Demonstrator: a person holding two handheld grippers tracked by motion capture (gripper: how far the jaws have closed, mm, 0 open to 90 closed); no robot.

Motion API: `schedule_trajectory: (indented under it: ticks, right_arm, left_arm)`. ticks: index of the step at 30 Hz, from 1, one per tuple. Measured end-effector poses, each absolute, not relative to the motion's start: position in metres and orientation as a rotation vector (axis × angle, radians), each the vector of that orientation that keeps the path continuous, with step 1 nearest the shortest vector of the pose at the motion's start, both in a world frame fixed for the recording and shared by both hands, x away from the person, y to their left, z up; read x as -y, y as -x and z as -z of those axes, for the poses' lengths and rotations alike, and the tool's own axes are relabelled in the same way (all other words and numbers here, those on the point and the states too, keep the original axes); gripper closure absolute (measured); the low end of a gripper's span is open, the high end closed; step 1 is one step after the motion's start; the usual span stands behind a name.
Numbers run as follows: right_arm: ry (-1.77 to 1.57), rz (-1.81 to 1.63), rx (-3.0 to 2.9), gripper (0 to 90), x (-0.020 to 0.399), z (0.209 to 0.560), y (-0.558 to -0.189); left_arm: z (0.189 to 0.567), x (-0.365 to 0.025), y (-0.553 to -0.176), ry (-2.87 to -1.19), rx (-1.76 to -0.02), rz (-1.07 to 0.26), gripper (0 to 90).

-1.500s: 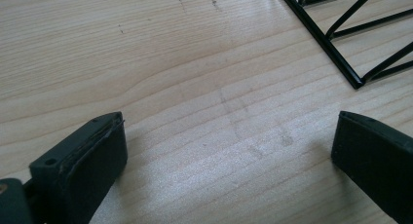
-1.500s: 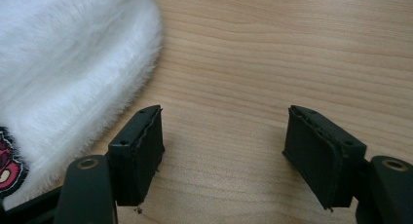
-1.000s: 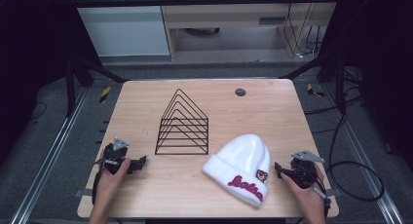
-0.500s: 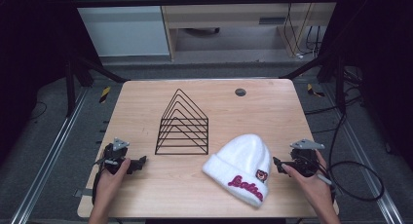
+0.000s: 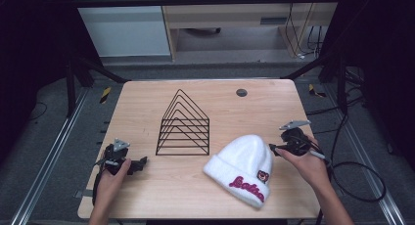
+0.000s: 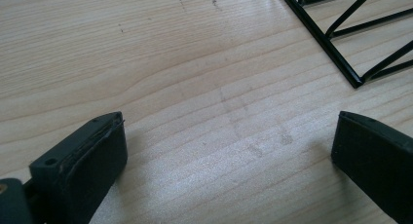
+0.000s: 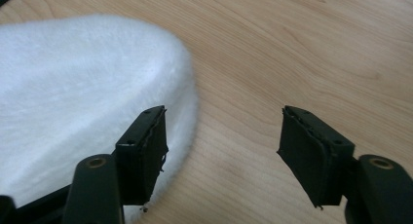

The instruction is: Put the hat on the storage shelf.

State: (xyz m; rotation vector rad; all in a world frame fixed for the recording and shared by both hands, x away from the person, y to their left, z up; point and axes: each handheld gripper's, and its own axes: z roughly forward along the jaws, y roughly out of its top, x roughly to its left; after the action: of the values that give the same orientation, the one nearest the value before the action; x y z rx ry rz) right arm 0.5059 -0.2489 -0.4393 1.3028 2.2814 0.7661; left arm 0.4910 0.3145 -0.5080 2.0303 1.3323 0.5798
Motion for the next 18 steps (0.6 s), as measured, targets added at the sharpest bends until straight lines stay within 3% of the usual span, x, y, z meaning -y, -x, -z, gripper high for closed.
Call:
schedule_trajectory:
  ticks: [9,18]
  right_arm:
    - [-1.236,-0.758,-2.365,46.6,0.224,0.428,-0.523]
    - [-1.274,-0.772,-2.420,48.1,0.210,0.439,-0.539]
  left_arm:
    - [0.508,-0.315,-0.491,-2.030,-1.331,-0.580,0.0]
    - [0.508,-0.315,-0.491,-2.031,-1.330,-0.578,0.0]
